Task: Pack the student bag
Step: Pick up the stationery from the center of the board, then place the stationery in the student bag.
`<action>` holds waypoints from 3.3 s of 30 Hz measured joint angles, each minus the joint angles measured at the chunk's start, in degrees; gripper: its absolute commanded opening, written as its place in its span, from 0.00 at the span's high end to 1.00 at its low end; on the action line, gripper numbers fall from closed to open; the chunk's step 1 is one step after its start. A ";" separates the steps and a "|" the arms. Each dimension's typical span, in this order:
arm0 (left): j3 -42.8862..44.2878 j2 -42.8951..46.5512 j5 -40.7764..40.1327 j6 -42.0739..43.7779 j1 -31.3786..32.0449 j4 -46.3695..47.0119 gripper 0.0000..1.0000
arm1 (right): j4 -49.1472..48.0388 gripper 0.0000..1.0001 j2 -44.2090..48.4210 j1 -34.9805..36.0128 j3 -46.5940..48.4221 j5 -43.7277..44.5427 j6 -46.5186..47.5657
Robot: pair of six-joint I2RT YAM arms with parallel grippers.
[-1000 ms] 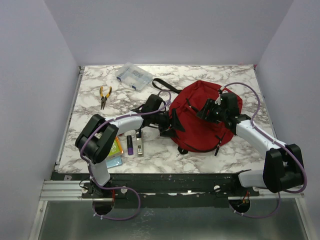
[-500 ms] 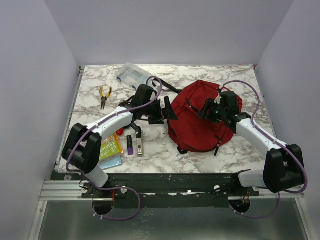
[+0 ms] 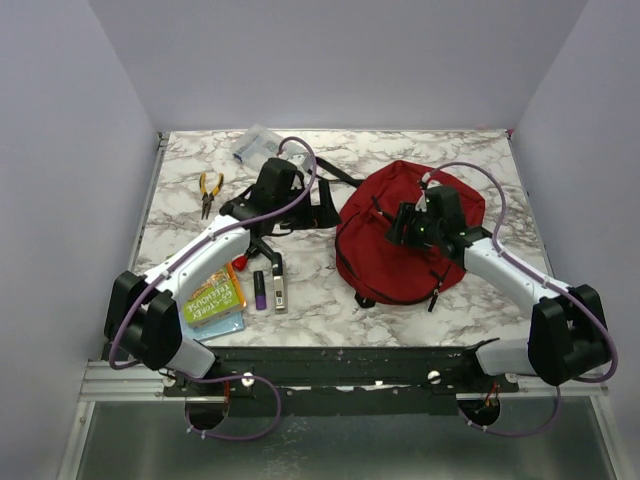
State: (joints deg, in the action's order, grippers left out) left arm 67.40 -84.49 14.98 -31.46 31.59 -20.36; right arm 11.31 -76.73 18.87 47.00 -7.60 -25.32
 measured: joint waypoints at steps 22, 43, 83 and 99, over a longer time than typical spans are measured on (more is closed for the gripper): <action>-19.96 19.56 -9.99 -6.60 -1.88 -7.15 0.17 | 2.08 0.43 1.01 6.54 1.20 10.29 3.17; -27.91 14.40 -18.29 -10.86 4.83 -10.01 0.34 | 1.68 0.43 4.04 6.54 -0.24 9.86 3.98; -34.07 27.50 -0.57 -7.50 5.66 1.01 1.00 | 1.14 0.44 3.30 6.62 2.32 -1.92 -7.39; -30.40 27.26 13.70 -9.05 5.66 5.05 1.00 | 14.80 0.55 -17.51 6.54 16.44 38.49 19.52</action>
State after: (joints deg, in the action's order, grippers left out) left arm 36.99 -57.23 28.69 -40.51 37.26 -15.31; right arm 26.11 -94.24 25.41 63.44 30.89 -5.80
